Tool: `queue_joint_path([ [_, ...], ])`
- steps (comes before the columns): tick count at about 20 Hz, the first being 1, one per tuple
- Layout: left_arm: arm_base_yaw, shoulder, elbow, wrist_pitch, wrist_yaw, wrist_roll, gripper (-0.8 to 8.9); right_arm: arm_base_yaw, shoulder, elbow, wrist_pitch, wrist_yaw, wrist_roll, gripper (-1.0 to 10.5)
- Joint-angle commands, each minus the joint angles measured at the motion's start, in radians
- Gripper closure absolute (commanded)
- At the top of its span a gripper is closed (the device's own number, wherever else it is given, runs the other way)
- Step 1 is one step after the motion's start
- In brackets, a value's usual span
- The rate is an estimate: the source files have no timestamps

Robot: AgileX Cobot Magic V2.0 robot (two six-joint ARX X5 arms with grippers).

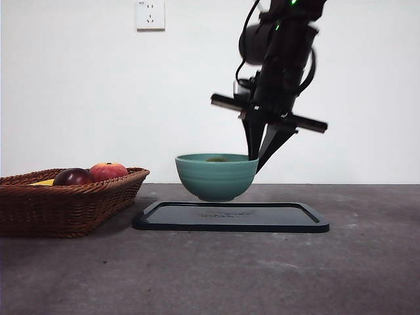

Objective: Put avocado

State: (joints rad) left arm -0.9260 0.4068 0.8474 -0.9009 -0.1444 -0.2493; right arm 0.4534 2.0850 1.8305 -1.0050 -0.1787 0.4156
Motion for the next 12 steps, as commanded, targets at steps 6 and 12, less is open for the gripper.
queue_joint_path([
  [6,-0.01,0.002,0.005,0.004,-0.005,0.002,2.52,-0.027,0.166,0.146,-0.017,0.023,-0.025,9.4],
  [12,-0.01,0.002,0.004,0.004,-0.005,0.002,2.52,-0.032,0.153,0.185,-0.061,0.024,-0.022,6.7],
])
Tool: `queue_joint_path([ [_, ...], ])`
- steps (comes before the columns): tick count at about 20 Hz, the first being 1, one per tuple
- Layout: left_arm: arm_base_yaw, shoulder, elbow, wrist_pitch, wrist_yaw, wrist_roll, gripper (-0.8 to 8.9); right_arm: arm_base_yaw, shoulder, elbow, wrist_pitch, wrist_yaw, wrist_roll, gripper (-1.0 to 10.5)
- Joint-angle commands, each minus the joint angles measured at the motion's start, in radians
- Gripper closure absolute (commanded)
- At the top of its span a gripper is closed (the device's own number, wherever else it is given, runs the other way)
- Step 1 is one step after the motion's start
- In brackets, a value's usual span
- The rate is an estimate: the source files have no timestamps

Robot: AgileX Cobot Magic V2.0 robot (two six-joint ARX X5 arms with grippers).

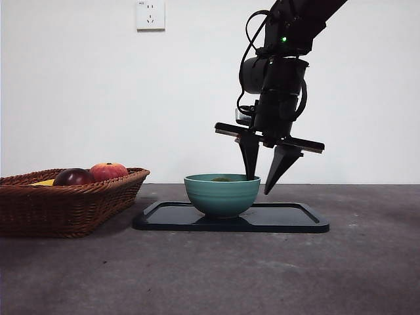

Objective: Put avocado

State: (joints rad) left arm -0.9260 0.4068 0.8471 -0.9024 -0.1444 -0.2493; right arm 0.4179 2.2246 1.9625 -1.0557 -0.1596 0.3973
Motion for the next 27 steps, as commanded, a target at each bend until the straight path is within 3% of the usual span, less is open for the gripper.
queue_joint_path([
  [1,-0.01,0.002,0.005,0.005,-0.005,0.002,2.52,0.001,0.002,0.101,-0.053,0.017,-0.005,5.9],
  [3,-0.01,0.002,0.005,0.005,-0.005,0.002,2.52,0.008,-0.039,0.193,-0.163,0.105,-0.043,4.2],
  [4,-0.01,0.002,0.005,0.006,-0.005,0.002,2.52,0.018,-0.084,0.219,-0.209,0.134,-0.078,4.0],
  [6,-0.01,0.002,0.005,0.006,-0.005,0.002,2.52,0.046,-0.208,0.22,-0.262,0.171,-0.128,4.0],
  [9,-0.01,0.002,0.005,0.013,-0.005,0.002,2.52,0.123,-0.392,0.216,-0.36,0.355,-0.137,4.0],
  [12,-0.01,0.002,0.005,0.013,-0.005,0.002,2.52,0.199,-0.534,0.154,-0.36,0.379,-0.138,4.0],
  [17,-0.01,0.002,0.005,0.013,-0.005,0.001,2.52,0.307,-0.814,-0.141,-0.359,0.476,-0.137,4.0],
  [23,-0.01,0.002,0.005,0.013,-0.005,0.002,2.52,0.426,-1.258,-0.602,-0.183,0.473,-0.083,4.0],
  [27,-0.01,0.002,0.005,0.012,-0.005,-0.003,2.52,0.439,-1.548,-0.833,-0.105,0.475,-0.075,4.0],
])
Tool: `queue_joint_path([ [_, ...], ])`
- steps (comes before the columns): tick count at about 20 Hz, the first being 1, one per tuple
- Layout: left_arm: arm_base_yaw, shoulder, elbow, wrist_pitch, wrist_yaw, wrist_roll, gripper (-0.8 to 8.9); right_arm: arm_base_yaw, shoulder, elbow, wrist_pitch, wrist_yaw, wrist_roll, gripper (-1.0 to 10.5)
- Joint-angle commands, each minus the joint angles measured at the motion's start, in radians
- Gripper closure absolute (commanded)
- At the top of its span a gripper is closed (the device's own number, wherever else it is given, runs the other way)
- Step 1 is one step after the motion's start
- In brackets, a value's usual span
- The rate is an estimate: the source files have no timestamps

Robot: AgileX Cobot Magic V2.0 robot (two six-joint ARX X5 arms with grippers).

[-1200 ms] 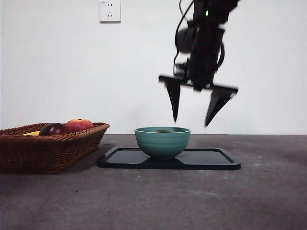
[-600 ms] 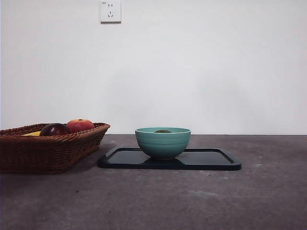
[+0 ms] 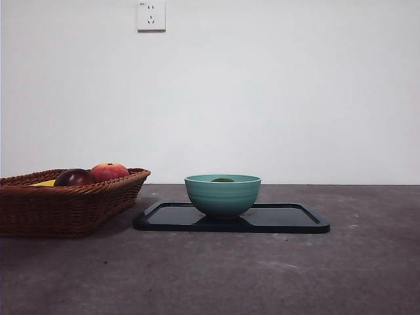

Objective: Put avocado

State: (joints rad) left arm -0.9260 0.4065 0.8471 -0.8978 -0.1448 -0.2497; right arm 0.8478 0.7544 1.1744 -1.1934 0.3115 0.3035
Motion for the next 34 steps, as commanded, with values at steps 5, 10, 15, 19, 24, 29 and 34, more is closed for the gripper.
queue_joint_path([
  [5,-0.01,0.002,0.005,0.008,-0.004,-0.002,2.52,0.009,-0.339,-0.201,0.04,-0.028,0.018,4.0],
  [10,-0.01,0.002,0.005,0.008,-0.004,-0.002,2.52,0.009,-0.403,-0.24,0.042,-0.034,0.023,4.0],
  [15,-0.01,0.002,0.005,0.007,-0.004,-0.002,2.52,0.009,-0.403,-0.24,0.045,-0.026,0.023,4.0],
  [19,-0.01,0.002,0.005,0.006,-0.004,-0.002,5.64,0.009,-0.403,-0.24,0.044,-0.026,0.022,7.6],
  [24,-0.01,0.002,0.005,0.004,-0.004,-0.002,7.9,0.009,-0.403,-0.24,0.048,-0.023,0.024,9.3],
  [29,-0.01,0.002,0.005,0.005,-0.004,-0.002,7.9,0.009,-0.403,-0.239,0.048,-0.023,0.023,9.3],
  [34,-0.01,0.002,0.005,0.002,-0.004,-0.002,7.9,0.009,-0.403,-0.239,0.048,-0.023,0.023,9.3],
])
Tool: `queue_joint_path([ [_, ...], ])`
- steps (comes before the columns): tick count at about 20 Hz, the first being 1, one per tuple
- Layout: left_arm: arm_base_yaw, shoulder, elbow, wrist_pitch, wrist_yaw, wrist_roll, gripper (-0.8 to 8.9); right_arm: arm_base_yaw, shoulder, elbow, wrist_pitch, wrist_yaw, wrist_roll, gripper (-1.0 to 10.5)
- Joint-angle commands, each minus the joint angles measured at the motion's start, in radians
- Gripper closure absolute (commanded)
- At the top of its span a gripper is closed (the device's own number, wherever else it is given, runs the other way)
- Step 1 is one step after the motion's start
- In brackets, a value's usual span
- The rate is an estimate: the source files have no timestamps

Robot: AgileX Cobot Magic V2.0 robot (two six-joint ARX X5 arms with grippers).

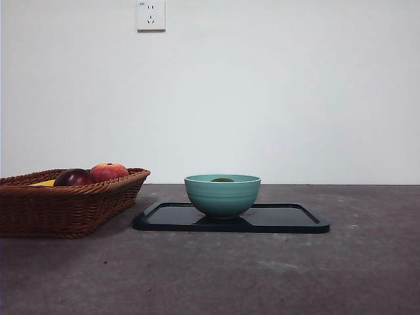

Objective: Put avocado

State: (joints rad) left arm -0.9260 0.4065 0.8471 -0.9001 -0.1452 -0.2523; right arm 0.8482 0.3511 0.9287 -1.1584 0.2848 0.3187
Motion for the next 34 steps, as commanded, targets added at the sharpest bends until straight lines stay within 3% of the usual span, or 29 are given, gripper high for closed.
queue_joint_path([
  [1,-0.002,0.002,0.005,0.006,-0.004,0.0,7.9,0.009,0.0,0.006,0.013,0.004,0.007,9.3],
  [5,0.098,0.003,0.004,0.006,-0.003,0.0,7.9,0.009,0.0,0.006,0.013,0.004,0.008,9.3],
  [9,0.351,0.01,-0.057,0.039,-0.005,0.026,7.9,0.009,0.0,0.006,0.013,0.004,0.007,9.3],
  [12,0.595,-0.037,-0.242,0.27,0.004,0.142,7.9,0.009,0.0,0.006,0.013,0.004,0.007,9.3],
  [14,0.724,-0.093,-0.387,0.437,0.08,0.175,7.9,0.009,-0.001,0.006,0.013,0.005,0.007,9.3],
  [16,0.816,-0.155,-0.519,0.564,0.09,0.189,7.9,0.009,-0.001,0.007,0.013,0.006,0.007,9.3],
  [22,0.849,-0.358,-0.793,0.708,0.093,0.18,7.9,0.009,-0.001,0.008,0.013,0.008,0.007,9.3],
  [29,0.855,-0.403,-0.836,0.71,0.093,0.249,7.9,0.009,-0.001,0.008,0.013,0.008,0.007,9.3],
  [34,0.855,-0.403,-0.836,0.713,0.093,0.248,7.9,0.009,-0.001,0.008,0.013,0.008,0.007,9.3],
])
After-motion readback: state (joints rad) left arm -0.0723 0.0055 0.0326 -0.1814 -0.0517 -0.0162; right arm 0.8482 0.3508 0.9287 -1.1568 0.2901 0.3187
